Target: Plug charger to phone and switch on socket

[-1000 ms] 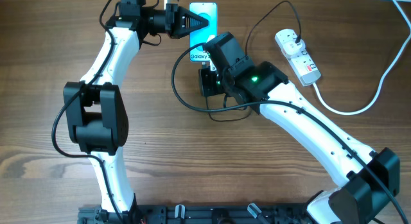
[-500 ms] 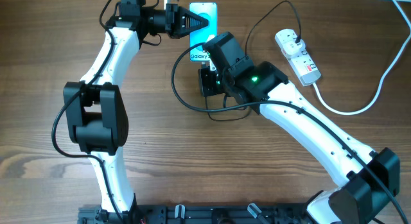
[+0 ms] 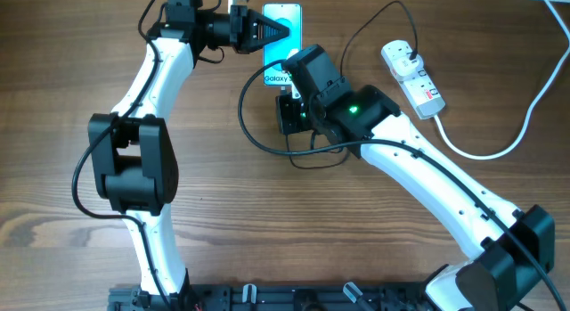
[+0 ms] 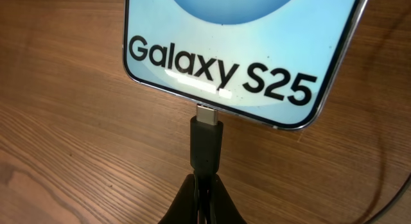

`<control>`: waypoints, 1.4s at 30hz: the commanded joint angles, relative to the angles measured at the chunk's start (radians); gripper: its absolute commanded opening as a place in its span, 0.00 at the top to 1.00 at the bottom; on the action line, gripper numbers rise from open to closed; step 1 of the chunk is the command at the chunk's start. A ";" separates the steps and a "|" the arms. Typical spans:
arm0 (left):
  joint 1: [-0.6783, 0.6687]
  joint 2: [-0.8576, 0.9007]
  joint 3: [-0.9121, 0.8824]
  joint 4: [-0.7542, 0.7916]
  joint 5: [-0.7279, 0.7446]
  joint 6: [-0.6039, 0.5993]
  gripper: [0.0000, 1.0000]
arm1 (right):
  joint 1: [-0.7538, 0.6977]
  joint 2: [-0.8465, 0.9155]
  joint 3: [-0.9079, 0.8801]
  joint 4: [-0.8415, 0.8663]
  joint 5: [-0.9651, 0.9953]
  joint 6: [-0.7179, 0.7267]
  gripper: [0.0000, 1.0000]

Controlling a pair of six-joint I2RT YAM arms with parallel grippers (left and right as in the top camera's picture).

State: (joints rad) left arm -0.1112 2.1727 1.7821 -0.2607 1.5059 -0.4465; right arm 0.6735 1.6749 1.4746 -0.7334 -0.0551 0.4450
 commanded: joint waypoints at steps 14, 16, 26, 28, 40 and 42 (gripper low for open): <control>-0.006 -0.041 0.005 0.003 0.071 0.050 0.96 | -0.004 0.003 0.019 0.014 -0.011 -0.004 0.96; -0.006 -0.041 0.005 0.003 0.071 0.049 0.96 | -0.003 0.004 0.019 0.014 -0.024 -0.004 0.96; -0.006 -0.041 0.005 0.003 0.071 0.046 0.96 | -0.004 0.004 0.019 -0.006 -0.020 -0.014 0.96; -0.006 -0.041 0.005 0.003 0.071 0.046 0.96 | -0.004 0.004 0.019 -0.004 -0.020 -0.019 0.96; -0.006 -0.041 0.005 0.003 0.071 0.046 0.96 | -0.004 0.004 0.019 0.018 -0.020 -0.024 0.96; -0.006 -0.041 0.005 0.003 0.071 0.046 0.96 | -0.004 0.004 0.019 0.018 -0.020 -0.024 0.96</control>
State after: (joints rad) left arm -0.1112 2.1727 1.7821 -0.2607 1.5360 -0.4206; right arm 0.6735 1.6749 1.4746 -0.7265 -0.0708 0.4408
